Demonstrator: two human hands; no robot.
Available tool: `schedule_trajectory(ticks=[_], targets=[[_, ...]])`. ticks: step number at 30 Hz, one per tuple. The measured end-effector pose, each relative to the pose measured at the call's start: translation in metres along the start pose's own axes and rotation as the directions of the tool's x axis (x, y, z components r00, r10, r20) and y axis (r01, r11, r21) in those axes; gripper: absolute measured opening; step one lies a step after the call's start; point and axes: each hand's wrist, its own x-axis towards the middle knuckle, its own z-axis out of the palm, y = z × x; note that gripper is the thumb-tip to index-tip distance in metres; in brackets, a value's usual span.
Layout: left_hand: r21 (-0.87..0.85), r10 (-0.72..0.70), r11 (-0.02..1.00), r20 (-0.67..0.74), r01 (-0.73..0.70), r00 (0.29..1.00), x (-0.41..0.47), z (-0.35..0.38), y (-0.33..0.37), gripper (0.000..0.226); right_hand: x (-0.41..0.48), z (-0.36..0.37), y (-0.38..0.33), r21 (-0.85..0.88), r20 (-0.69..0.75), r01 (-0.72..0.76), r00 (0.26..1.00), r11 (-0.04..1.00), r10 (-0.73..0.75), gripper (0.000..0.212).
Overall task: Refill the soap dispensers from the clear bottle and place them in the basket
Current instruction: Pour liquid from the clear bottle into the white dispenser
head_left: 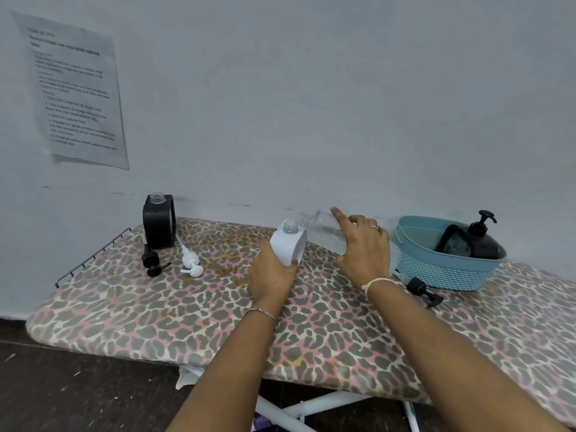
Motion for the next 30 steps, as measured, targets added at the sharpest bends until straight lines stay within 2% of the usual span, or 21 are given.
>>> schedule_trajectory(ticks=[30], targets=[[0.006,0.015,1.0,0.017,-0.015,1.0,-0.0005,-0.0004,-0.0002,0.057,0.006,-0.0047,-0.0005,-0.124,-0.035,0.077,0.996,0.989,-0.082,0.091]])
